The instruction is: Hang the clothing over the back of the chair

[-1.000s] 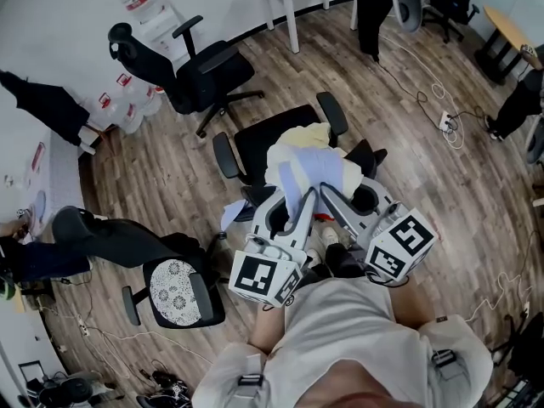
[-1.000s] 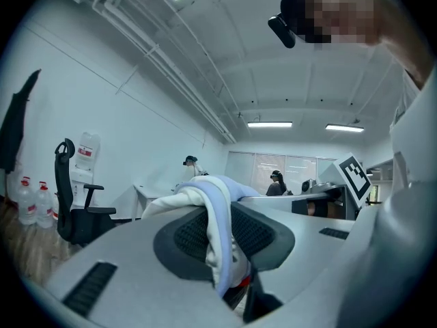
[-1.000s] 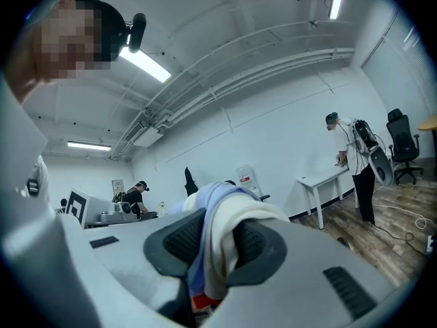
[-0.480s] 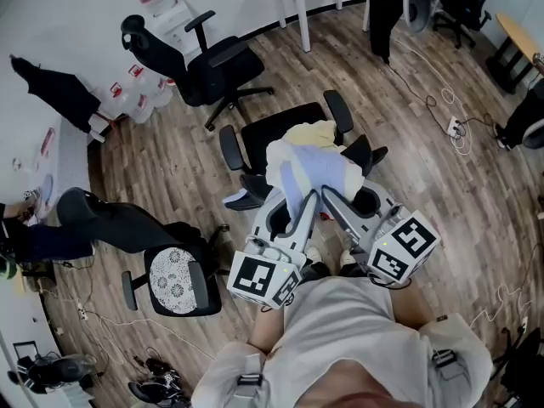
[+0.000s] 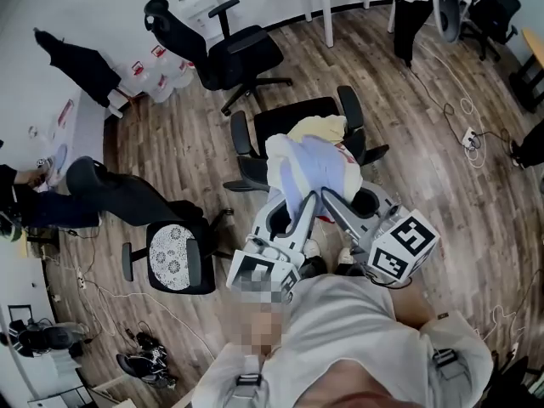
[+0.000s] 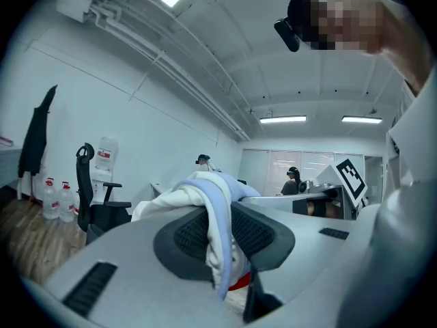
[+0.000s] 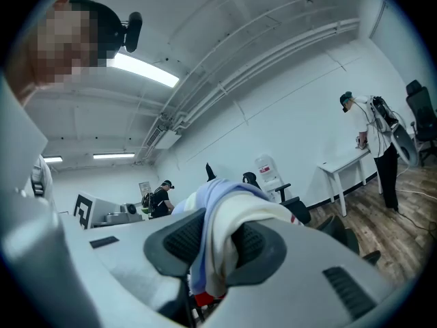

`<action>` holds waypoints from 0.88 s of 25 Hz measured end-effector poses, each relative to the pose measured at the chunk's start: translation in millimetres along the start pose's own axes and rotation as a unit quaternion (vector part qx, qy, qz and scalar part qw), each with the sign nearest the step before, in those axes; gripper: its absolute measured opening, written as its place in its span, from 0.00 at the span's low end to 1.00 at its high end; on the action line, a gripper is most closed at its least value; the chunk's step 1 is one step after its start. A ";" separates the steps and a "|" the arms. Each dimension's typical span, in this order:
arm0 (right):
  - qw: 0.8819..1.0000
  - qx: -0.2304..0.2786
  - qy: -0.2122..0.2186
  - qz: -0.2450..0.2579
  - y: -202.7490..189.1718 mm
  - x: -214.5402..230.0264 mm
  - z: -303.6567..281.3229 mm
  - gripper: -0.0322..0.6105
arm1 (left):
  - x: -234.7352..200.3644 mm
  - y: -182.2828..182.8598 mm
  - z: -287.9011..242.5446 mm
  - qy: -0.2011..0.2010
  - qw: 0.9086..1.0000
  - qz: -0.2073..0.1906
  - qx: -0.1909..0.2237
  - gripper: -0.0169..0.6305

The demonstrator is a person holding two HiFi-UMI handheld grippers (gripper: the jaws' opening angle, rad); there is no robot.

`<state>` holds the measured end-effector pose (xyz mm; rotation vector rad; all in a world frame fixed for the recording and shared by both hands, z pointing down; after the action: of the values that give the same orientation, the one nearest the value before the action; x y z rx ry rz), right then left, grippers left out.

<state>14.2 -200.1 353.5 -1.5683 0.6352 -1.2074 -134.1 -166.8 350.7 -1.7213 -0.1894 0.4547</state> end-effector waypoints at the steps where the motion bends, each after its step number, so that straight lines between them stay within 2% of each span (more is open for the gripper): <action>1: 1.000 -0.001 0.004 -0.003 -1.9 -0.7 2.6 0.20 | 2.7 -2.0 2.1 0.004 1.000 -0.001 -0.001 0.17; 11: 0.999 -0.022 0.039 -0.019 -14.7 4.6 11.2 0.20 | 13.6 -18.7 7.9 0.049 0.999 0.005 -0.007 0.17; 16: 0.998 -0.036 0.040 -0.030 -30.2 6.9 10.6 0.20 | 11.5 -33.1 11.6 0.064 0.998 0.008 -0.016 0.17; 22: 0.998 -0.049 0.024 -0.039 -44.4 9.3 0.8 0.20 | -1.6 -46.3 10.3 0.064 0.997 0.017 -0.032 0.17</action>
<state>11.0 -192.3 398.1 -1.6632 0.6783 -1.2907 -133.9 -148.6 394.5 -1.8124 -0.0828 0.3650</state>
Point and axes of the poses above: the fingertips, and each gripper's own axes: z backward along the fingers, x to its right, y out of its top, the point moved 8 cm from there along z, backward along the fingers, and after that the axes turned 11 degrees about y, right-handed, at the moved point
